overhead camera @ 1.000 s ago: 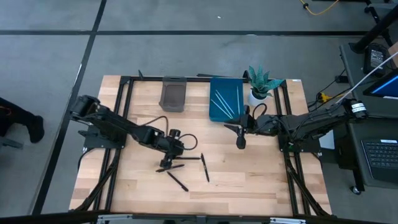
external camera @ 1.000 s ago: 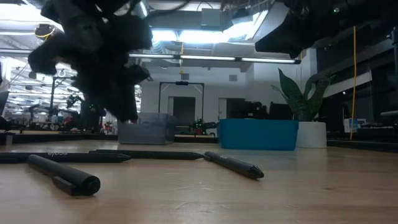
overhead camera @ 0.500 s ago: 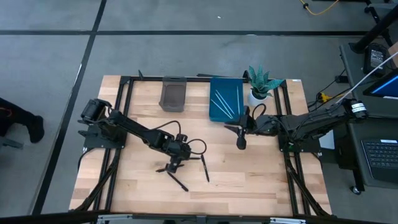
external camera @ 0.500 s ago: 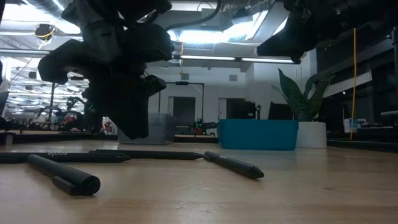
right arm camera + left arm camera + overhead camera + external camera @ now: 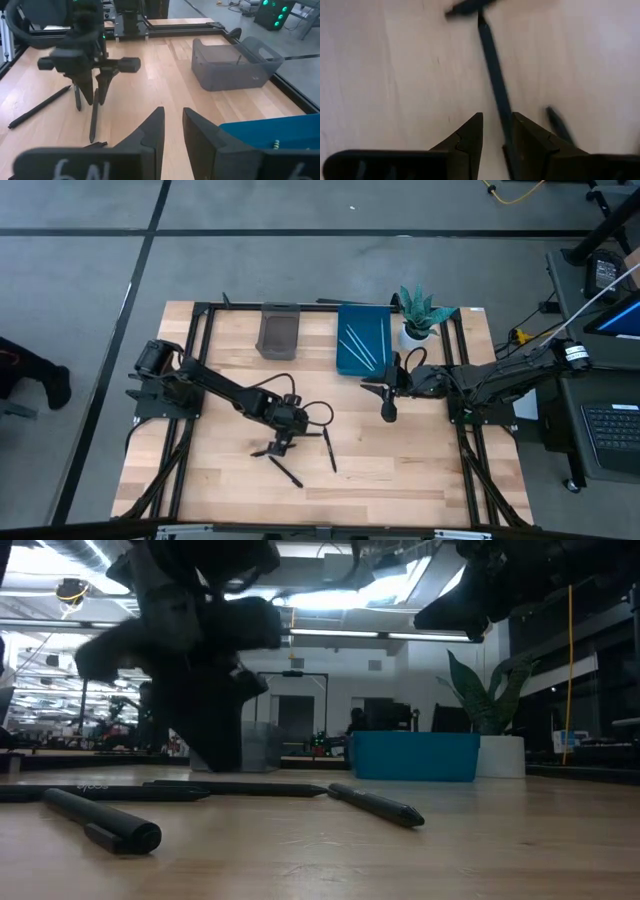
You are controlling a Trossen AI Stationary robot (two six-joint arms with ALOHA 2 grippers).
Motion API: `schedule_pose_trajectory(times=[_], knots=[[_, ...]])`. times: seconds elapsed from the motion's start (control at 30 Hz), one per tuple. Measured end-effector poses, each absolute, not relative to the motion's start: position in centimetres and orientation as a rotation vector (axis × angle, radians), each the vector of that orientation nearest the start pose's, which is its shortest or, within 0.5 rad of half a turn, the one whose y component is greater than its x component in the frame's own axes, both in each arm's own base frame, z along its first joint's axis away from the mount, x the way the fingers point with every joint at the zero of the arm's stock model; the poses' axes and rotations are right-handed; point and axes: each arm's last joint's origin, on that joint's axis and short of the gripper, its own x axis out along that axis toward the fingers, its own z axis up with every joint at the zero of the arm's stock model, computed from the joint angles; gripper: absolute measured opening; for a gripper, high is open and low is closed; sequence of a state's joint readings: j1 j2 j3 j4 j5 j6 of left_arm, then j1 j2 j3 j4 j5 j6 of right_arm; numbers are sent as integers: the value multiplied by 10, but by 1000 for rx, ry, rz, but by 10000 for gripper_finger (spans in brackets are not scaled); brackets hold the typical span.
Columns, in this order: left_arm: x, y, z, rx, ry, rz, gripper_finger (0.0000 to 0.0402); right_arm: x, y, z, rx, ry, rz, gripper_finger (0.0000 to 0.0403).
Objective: Sort pens & pencils
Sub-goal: Put the black pen into the black bin
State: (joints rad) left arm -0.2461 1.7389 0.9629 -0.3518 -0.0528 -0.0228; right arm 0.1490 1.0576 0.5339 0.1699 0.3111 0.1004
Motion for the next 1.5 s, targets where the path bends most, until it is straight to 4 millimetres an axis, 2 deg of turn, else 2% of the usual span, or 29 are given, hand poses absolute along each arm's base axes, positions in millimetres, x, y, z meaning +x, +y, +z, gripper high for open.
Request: schedule_pose_trajectory(times=[0.17, 0.7, 0.83, 1.1, 1.37, 1.5], knots=[[316, -75, 134, 110, 1169, -198, 95, 221, 24, 230, 18, 338, -177, 71], [316, -75, 126, 60, 1212, -216, 94, 221, 24, 229, 16, 344, -178, 71], [316, -75, 125, 61, 1218, -216, 80, 221, 24, 229, 16, 345, -177, 71], [315, -75, 124, 70, 1219, -231, 16, 220, 24, 228, 15, 352, -177, 71], [315, -75, 124, 93, 1216, -250, 29, 220, 24, 228, 17, 355, -178, 72], [314, -75, 127, 119, 1204, -270, 17, 220, 24, 228, 17, 355, -178, 72]])
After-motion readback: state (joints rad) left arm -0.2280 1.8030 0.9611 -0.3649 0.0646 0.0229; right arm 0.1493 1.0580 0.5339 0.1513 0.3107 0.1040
